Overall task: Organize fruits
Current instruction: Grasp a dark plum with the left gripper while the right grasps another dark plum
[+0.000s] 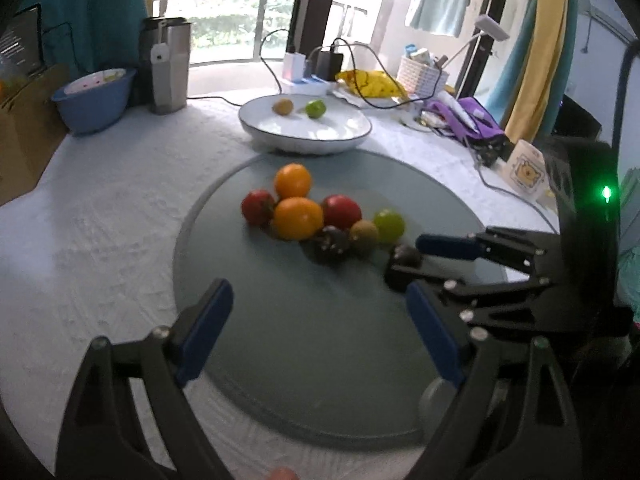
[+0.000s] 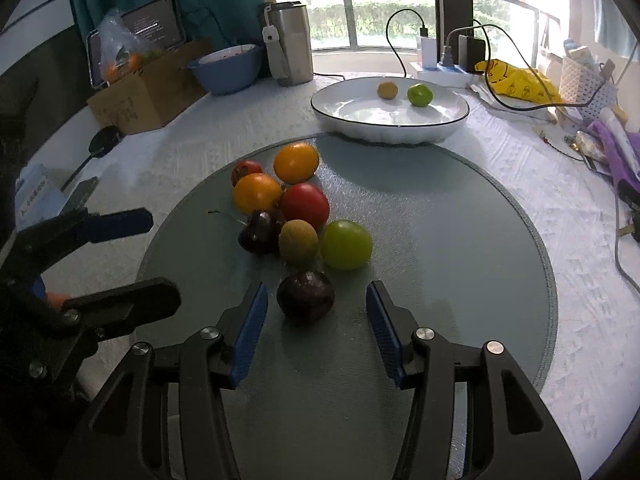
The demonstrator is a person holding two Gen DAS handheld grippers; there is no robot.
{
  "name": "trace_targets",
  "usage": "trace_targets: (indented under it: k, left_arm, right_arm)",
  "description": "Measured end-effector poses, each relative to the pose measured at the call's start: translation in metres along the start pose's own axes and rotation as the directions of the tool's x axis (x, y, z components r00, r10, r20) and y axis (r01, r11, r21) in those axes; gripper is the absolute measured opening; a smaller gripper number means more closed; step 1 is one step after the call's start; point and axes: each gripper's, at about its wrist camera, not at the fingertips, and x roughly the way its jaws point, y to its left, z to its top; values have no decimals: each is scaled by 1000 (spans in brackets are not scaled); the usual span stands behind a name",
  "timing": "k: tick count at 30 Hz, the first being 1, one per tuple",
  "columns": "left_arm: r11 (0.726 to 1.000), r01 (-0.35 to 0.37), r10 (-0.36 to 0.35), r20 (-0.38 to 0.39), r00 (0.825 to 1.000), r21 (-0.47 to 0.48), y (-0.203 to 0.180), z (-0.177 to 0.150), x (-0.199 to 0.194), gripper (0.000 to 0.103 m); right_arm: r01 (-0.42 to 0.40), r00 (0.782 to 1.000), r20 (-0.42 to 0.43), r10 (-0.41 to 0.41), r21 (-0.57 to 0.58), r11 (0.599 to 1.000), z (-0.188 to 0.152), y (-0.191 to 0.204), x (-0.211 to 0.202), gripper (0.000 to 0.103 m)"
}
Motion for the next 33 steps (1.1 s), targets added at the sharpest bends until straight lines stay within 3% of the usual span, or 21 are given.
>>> trace_targets:
  k: [2, 3, 8, 13, 17, 22, 24, 26, 33]
  left_arm:
    - [1000, -17, 17, 0, 1000, 11, -3, 3, 7, 90]
    - [1000, -15, 15, -5, 1000, 14, -3, 4, 10, 90]
    - [1000, 27, -28, -32, 999, -3, -3, 13, 33, 90]
    - [997, 32, -25, -91, 995, 69, -10, 21, 51, 89]
    - [994, -36, 46, -90, 995, 107, -19, 22, 57, 89]
    - [994, 9, 5, -132, 991, 105, -22, 26, 67, 89]
    - [994, -12, 27, -134, 991, 109, -24, 27, 70, 79]
    - [992, -35, 50, -126, 991, 123, -25, 27, 69, 45]
    - [992, -28, 44, -124, 991, 126, -24, 26, 65, 33]
  right_arm:
    - [-2, 1000, 5, 2, -4, 1000, -2, 0, -1, 54]
    - [-3, 1000, 8, 3, -6, 1000, -2, -1, -1, 47]
    - [-25, 999, 28, 25, -2, 1000, -4, -9, -8, 40]
    - [-24, 998, 55, 24, -7, 1000, -3, -15, -20, 33]
    - [-49, 997, 59, 48, 5, 999, -4, -22, -24, 32]
    - [-83, 995, 54, 82, 17, 996, -7, -24, -24, 32]
    - [-98, 994, 52, 96, 24, 995, -7, -24, -23, 32]
    - [-100, 994, 52, 98, 31, 995, -7, -25, -22, 32]
    - [-105, 993, 48, 103, 33, 994, -6, -26, -20, 32]
